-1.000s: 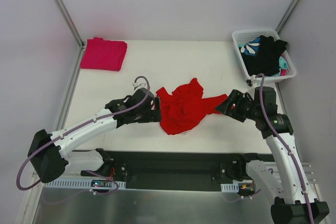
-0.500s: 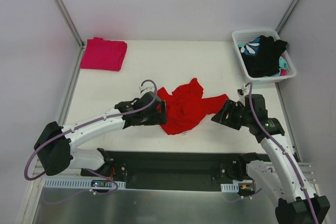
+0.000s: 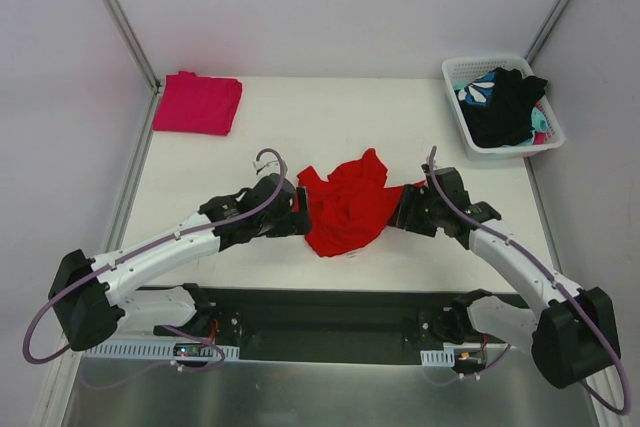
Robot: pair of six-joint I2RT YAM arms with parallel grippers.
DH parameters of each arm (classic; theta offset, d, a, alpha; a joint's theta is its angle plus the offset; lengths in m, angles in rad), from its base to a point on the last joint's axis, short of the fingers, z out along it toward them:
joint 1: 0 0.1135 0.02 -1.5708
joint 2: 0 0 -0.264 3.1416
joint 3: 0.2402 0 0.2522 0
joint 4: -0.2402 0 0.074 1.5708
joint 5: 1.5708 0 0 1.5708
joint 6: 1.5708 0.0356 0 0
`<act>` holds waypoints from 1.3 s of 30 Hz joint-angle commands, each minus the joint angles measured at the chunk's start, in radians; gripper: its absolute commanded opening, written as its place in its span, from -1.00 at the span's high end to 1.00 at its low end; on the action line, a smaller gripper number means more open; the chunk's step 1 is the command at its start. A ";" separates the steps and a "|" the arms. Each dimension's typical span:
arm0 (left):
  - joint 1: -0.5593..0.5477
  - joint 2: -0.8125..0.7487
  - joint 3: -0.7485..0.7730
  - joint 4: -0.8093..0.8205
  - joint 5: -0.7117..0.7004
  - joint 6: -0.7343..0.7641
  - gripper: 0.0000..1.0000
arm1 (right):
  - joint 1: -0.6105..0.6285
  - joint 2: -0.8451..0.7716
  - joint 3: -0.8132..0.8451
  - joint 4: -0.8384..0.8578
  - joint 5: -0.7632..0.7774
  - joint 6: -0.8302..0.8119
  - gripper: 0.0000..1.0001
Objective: Fold and stack the t-shirts
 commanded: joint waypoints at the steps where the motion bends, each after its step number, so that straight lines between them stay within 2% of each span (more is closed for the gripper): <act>1: -0.004 -0.060 0.014 -0.044 -0.044 0.004 -0.88 | 0.005 0.072 0.066 0.104 0.061 0.008 -0.15; 3: -0.004 -0.074 0.016 -0.053 -0.047 0.006 -0.89 | 0.007 0.104 0.071 0.124 0.061 0.006 -0.08; 10: -0.004 -0.100 0.016 -0.077 -0.050 0.009 -0.89 | 0.019 0.230 0.148 0.172 0.057 0.012 -0.07; 16: -0.004 -0.136 0.000 -0.091 -0.062 0.007 -0.89 | 0.061 0.319 0.206 0.178 0.060 0.031 0.06; 20: -0.004 -0.151 -0.001 -0.102 -0.065 0.006 -0.90 | 0.099 0.353 0.223 0.172 0.074 0.042 0.06; 27: -0.004 -0.166 -0.007 -0.110 -0.068 0.006 -0.93 | 0.113 0.280 0.264 0.037 0.161 0.000 0.04; 33: -0.004 -0.149 0.005 -0.110 -0.052 0.009 -0.94 | 0.113 0.137 0.257 -0.054 0.258 0.009 -0.04; 39: -0.004 -0.139 0.007 -0.110 -0.050 0.009 -0.95 | 0.110 0.068 0.157 -0.017 0.301 0.064 -0.07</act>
